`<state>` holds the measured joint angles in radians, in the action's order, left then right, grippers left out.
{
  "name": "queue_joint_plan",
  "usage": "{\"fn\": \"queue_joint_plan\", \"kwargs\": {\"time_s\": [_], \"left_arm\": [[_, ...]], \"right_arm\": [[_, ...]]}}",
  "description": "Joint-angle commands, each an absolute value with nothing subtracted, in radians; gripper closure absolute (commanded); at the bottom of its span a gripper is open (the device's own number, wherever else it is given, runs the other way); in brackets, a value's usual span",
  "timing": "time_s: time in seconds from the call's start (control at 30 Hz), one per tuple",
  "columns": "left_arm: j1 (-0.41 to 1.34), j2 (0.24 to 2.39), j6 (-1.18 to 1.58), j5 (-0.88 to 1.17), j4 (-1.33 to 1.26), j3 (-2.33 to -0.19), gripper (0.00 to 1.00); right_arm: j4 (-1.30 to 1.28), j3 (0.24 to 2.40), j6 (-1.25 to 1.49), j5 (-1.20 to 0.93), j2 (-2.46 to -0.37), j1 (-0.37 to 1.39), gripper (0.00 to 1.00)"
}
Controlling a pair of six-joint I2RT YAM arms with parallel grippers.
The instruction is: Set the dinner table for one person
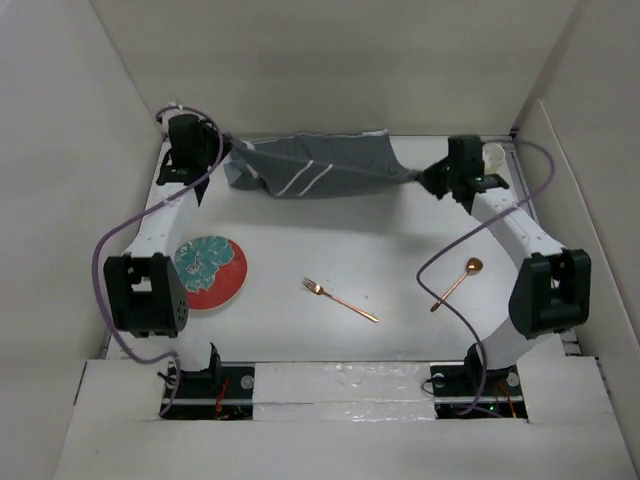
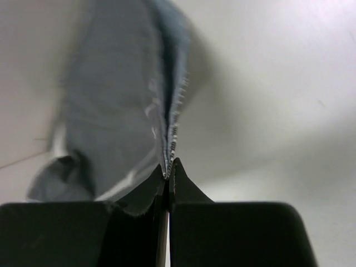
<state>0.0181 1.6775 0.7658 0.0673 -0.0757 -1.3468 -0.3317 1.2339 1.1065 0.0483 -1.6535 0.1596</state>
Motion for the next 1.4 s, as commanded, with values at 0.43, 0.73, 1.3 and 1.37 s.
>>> {"fn": "queue_joint_plan", "kwargs": {"time_s": [0.43,0.73,1.3,1.37], "left_arm": [[0.052,1.198,0.667,-0.006,0.046,-1.763,1.0],[0.04,1.304,0.683,0.041,0.045,-1.632,1.0],[-0.093,1.663,0.802,0.207,0.043,-1.961,1.0],[-0.115,1.616,0.802,0.222,0.02,-1.883,1.0]], "right_arm": [[-0.601,1.986,0.673,0.098,-1.252,0.19,1.0],[-0.606,2.049,0.644,-0.111,-1.451,0.083,1.0],[-0.55,2.542,0.818,-0.367,-1.93,-0.034,1.0],[-0.517,2.371,0.793,-0.368,-1.855,-0.034,1.0]]}}
